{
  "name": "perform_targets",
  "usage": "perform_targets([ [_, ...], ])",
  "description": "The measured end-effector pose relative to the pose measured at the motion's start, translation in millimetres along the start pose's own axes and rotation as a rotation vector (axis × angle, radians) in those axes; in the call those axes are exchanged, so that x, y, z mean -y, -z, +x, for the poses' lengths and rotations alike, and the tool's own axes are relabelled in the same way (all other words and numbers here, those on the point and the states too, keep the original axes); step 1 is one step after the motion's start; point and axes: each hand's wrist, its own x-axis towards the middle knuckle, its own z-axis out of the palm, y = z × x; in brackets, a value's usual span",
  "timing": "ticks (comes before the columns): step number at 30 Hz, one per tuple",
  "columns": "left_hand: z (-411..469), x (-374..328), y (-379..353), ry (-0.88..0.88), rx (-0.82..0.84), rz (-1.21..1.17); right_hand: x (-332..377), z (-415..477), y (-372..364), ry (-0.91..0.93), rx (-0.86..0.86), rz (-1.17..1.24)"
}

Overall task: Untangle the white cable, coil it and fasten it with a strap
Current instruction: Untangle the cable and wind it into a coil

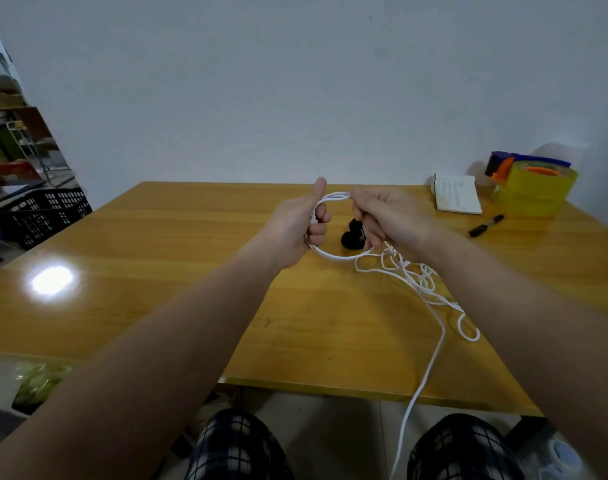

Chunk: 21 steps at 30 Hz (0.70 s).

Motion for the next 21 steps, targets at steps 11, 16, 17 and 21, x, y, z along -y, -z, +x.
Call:
perform_targets([
  [11,-8.9,1.0,-6.5,0.058,0.217,-0.039,3.6,6.0,-5.4,0.062,-0.226,-0.178],
  [16,-11.3,-1.4,-6.5,0.058,0.227,-0.139,2.9,4.9,-7.0,0.087,-0.161,-0.275],
  [17,-11.4,-2.5,-4.7,0.065,0.234,-0.159,1.8,3.9,-6.1,0.085,-0.120,-0.264],
  [21,-10.0,-5.7,4.2,0.059,0.195,-0.368,-1.8,-1.6,1.1,-0.014,0.031,-0.197],
])
